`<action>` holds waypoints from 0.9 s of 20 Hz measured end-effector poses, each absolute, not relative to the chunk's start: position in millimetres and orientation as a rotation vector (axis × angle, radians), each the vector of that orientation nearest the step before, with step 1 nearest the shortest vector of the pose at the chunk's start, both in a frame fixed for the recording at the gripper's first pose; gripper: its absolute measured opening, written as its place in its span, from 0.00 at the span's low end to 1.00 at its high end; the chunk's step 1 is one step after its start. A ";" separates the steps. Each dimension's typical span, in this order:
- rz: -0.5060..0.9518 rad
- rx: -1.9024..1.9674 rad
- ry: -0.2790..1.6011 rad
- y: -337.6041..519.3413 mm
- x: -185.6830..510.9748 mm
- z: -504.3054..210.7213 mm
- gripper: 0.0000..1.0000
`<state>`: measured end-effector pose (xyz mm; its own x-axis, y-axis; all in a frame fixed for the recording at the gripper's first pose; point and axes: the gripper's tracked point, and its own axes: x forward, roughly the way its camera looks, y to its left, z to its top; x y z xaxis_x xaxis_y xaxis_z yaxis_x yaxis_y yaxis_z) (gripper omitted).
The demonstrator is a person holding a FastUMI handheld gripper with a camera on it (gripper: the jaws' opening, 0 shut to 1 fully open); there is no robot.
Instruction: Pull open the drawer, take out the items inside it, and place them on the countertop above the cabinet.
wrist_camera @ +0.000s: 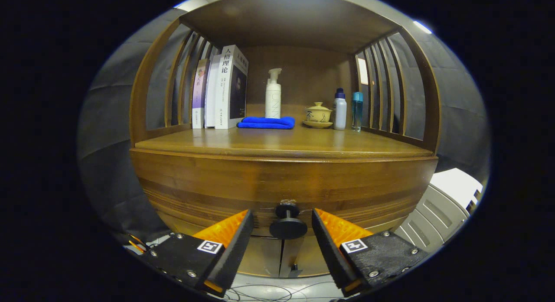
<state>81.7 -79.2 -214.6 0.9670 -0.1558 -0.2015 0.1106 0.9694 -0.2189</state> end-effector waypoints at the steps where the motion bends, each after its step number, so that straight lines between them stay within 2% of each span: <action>1: -0.146 -0.215 0.213 -81.9 83.9 -213.4 0.78; 3: -0.140 -0.215 0.200 -82.9 87.7 -211.8 0.67; 9: -0.117 -0.207 0.200 -81.0 89.0 -214.2 0.41; 14: -0.088 -0.164 0.163 -81.6 88.9 -215.6 0.29; 18: -0.112 -0.190 0.151 -82.0 88.7 -217.0 0.28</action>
<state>88.7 -82.0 -217.0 0.9824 -0.1245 -0.1390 0.0959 0.9758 -0.1964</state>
